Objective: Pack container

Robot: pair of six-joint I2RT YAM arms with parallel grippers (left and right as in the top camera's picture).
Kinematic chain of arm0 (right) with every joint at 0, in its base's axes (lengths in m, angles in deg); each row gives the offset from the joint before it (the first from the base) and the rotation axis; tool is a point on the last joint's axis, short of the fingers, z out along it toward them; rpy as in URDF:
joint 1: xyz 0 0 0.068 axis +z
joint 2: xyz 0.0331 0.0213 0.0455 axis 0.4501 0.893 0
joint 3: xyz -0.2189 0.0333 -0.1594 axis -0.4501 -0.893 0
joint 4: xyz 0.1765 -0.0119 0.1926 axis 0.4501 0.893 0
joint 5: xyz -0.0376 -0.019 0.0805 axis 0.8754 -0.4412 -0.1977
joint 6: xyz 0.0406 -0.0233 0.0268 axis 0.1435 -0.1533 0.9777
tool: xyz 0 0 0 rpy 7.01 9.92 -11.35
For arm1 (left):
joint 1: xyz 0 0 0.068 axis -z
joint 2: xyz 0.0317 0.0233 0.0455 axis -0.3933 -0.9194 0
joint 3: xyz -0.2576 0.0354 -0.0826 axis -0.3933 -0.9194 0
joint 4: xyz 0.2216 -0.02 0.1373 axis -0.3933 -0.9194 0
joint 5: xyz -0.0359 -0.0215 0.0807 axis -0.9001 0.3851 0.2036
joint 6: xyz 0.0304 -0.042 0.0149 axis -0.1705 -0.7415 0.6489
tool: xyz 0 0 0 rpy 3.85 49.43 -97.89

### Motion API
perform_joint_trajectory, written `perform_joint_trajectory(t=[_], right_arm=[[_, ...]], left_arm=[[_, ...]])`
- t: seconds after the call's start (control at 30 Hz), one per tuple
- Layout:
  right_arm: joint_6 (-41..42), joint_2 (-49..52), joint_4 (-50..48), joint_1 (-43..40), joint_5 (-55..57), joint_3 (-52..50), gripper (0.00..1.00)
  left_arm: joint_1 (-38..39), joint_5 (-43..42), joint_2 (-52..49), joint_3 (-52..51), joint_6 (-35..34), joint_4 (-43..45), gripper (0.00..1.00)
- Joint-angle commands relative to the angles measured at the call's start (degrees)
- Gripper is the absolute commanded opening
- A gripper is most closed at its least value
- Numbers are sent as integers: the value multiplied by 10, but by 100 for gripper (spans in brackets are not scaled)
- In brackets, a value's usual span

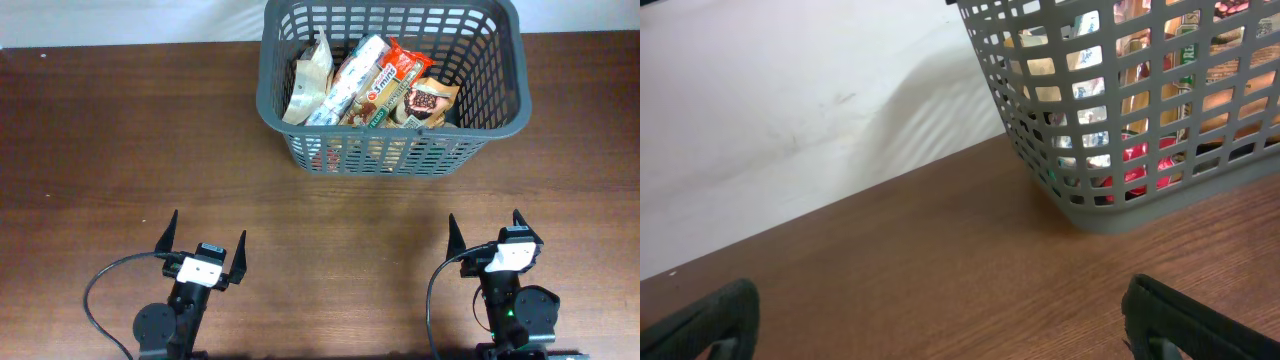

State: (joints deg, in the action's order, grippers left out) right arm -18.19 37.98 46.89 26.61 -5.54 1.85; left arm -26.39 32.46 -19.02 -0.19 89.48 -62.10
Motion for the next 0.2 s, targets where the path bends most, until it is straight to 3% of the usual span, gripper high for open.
perform_joint_trajectory(t=[0.0,0.17], right_arm=[[4,-6,3,5,5,-4,99],[4,-6,3,5,5,-4,99]], left_arm=[[2,-2,5,-3,7,-2,99],[2,-2,5,-3,7,-2,99]])
